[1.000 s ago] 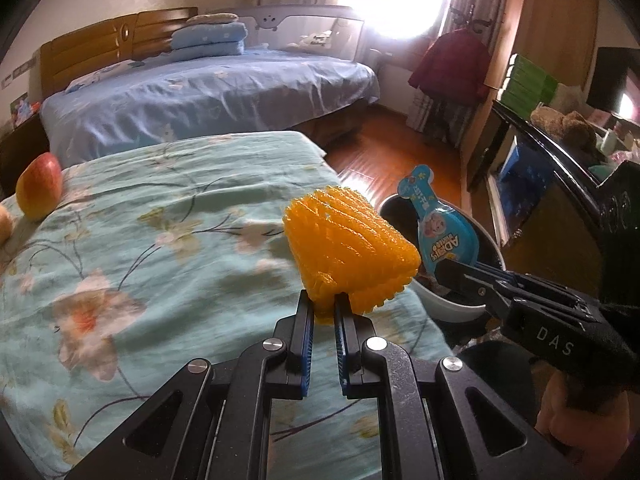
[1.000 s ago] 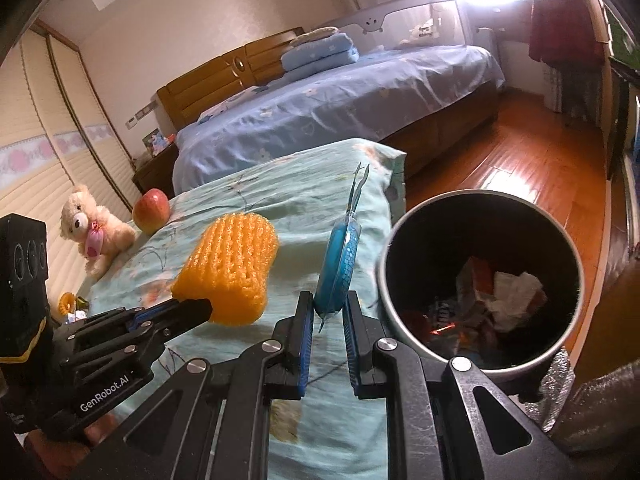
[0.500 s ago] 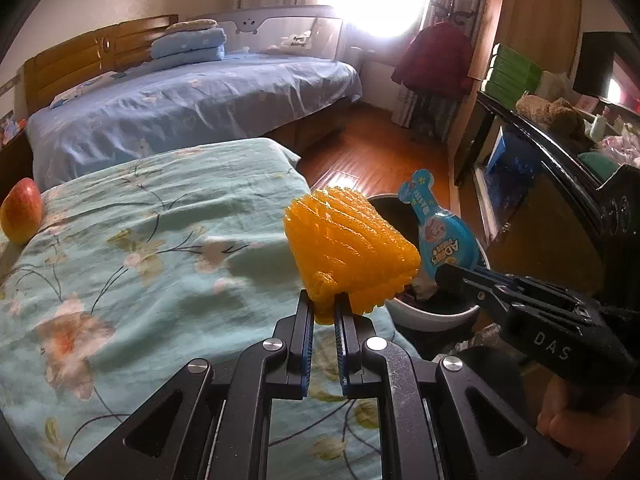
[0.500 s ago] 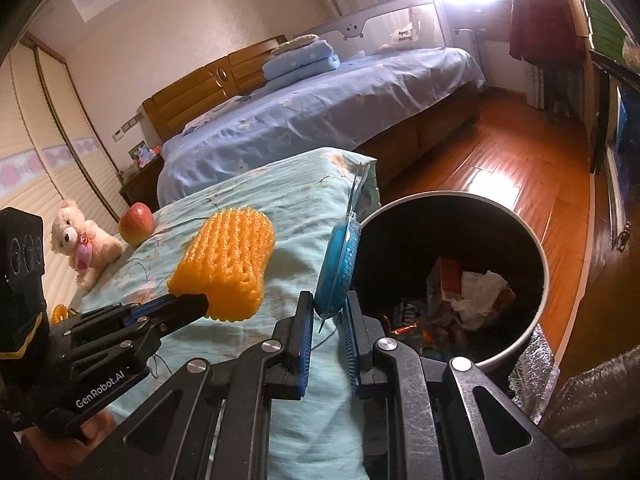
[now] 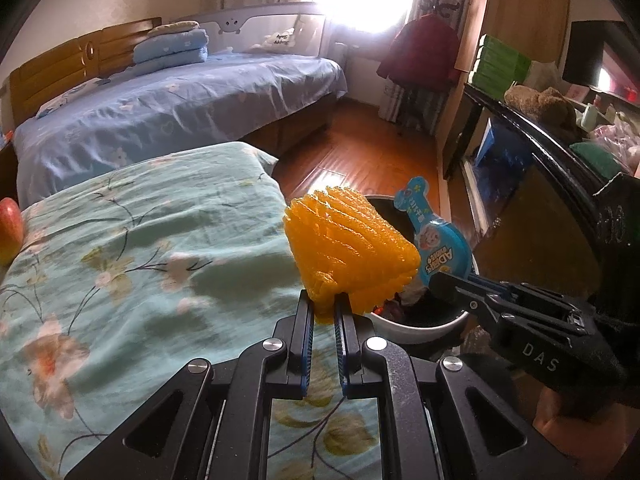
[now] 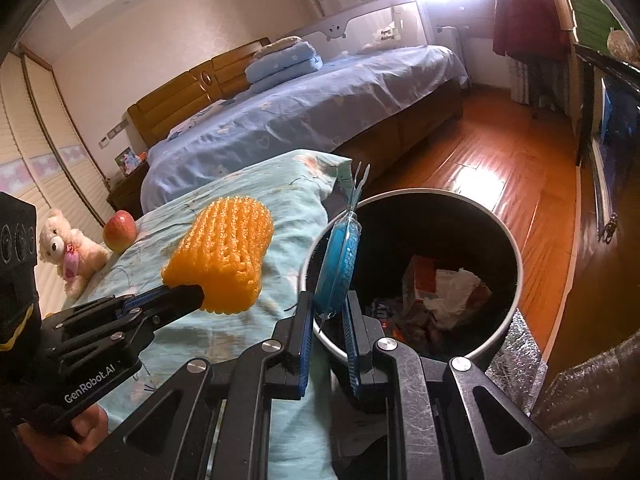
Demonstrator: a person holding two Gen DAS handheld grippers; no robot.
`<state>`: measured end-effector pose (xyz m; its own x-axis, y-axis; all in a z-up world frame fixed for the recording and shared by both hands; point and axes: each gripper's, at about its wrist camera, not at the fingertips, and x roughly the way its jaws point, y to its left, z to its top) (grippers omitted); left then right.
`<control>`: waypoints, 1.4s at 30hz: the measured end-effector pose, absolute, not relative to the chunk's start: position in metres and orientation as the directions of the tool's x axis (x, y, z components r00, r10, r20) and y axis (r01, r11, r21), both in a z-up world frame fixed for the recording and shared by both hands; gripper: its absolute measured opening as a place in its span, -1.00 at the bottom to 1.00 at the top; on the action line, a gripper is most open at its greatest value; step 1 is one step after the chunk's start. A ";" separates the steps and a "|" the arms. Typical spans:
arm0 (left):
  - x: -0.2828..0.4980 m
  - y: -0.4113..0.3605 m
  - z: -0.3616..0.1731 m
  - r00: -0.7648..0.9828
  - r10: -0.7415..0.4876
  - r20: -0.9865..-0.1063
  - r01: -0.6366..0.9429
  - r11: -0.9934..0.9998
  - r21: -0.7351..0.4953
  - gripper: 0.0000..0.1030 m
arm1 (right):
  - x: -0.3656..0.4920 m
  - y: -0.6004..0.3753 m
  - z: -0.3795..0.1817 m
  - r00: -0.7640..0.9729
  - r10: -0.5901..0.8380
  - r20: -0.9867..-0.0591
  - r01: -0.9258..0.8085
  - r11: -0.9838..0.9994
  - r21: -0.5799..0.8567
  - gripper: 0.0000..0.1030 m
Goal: Collect trash
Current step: 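Carry the blue toothbrush package and orange mesh net over the black trash bin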
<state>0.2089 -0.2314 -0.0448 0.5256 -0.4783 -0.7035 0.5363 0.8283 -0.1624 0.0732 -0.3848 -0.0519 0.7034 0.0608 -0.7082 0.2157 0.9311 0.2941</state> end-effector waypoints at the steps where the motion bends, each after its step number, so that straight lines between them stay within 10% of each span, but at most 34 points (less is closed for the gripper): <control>1: 0.210 -0.233 -0.045 0.523 -0.479 -0.705 0.538 0.827 -0.163 -0.84 | 0.073 -0.386 -0.052 0.703 0.059 -0.709 0.218 0.931 0.294 -0.72; 42: 0.240 -0.288 -0.059 0.487 -0.471 -0.735 0.580 0.804 -0.131 -0.83 | 0.076 -0.421 -0.063 0.678 -0.014 -0.735 0.301 0.918 0.260 -0.72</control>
<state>0.2398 -0.2879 -0.0591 0.4872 -0.4711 -0.7353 0.5801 0.8040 -0.1308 0.0762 -0.4210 -0.0626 0.6779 -0.0138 -0.7351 0.3007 0.9176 0.2601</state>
